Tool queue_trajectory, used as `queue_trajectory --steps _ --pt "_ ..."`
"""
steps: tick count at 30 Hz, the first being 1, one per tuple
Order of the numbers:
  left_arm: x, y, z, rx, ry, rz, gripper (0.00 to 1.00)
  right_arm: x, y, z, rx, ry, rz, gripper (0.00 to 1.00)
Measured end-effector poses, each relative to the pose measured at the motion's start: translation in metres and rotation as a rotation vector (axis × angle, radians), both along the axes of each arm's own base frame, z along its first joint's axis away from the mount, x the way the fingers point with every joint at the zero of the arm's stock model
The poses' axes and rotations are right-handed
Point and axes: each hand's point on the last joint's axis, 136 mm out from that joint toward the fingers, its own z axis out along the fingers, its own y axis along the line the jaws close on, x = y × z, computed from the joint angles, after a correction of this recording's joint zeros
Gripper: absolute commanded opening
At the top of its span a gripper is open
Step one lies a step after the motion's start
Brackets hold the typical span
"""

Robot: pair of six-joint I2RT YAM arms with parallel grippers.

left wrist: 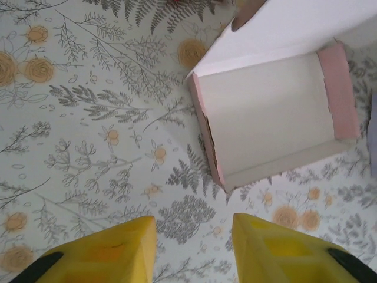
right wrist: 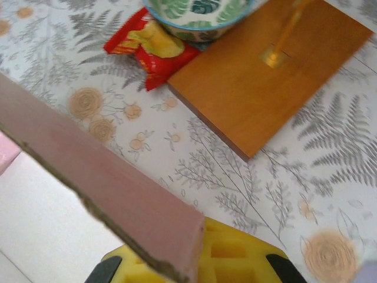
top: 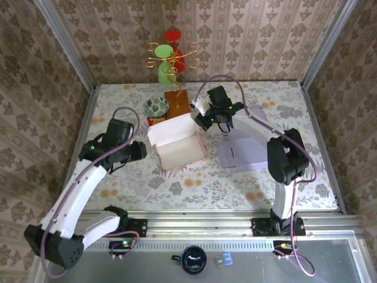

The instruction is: Fold the paper box

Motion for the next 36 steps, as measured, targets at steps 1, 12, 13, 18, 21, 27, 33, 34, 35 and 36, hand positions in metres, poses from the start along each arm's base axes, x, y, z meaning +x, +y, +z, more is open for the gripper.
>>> queue_trajectory --steps 1,12,13,18,21,27,33,34,35,36 --pt "0.008 0.001 -0.001 -0.006 0.003 0.000 0.43 -0.003 -0.002 0.002 -0.001 0.003 -0.030 0.00" --pt "0.076 -0.015 -0.016 0.020 -0.043 -0.238 0.49 -0.028 -0.017 0.002 -0.013 0.039 -0.150 0.00" --pt "0.080 -0.017 -0.019 0.023 -0.044 -0.255 0.49 -0.028 -0.018 0.002 -0.015 0.038 -0.152 0.00" --pt "0.090 -0.026 -0.029 0.014 -0.048 -0.309 0.49 -0.029 -0.019 0.000 -0.020 0.049 -0.160 0.00" --pt "0.093 -0.033 -0.025 0.003 -0.078 -0.335 0.49 -0.031 -0.020 -0.002 -0.021 0.062 -0.166 0.00" --pt "0.096 -0.038 -0.028 0.010 -0.085 -0.353 0.42 -0.032 -0.021 -0.003 -0.022 0.068 -0.168 0.00" --pt "0.098 -0.041 -0.045 0.045 -0.044 -0.369 0.36 -0.031 -0.021 -0.003 -0.021 0.069 -0.169 0.00" --pt "0.098 -0.042 -0.047 0.050 -0.040 -0.371 0.34 -0.032 -0.020 -0.003 -0.020 0.069 -0.170 0.00" --pt "0.098 -0.042 -0.048 0.054 -0.038 -0.371 0.32 -0.032 -0.020 -0.003 -0.021 0.070 -0.170 0.00" --pt "0.098 -0.043 -0.050 0.060 -0.036 -0.375 0.31 -0.032 -0.020 -0.003 -0.021 0.070 -0.170 0.00"
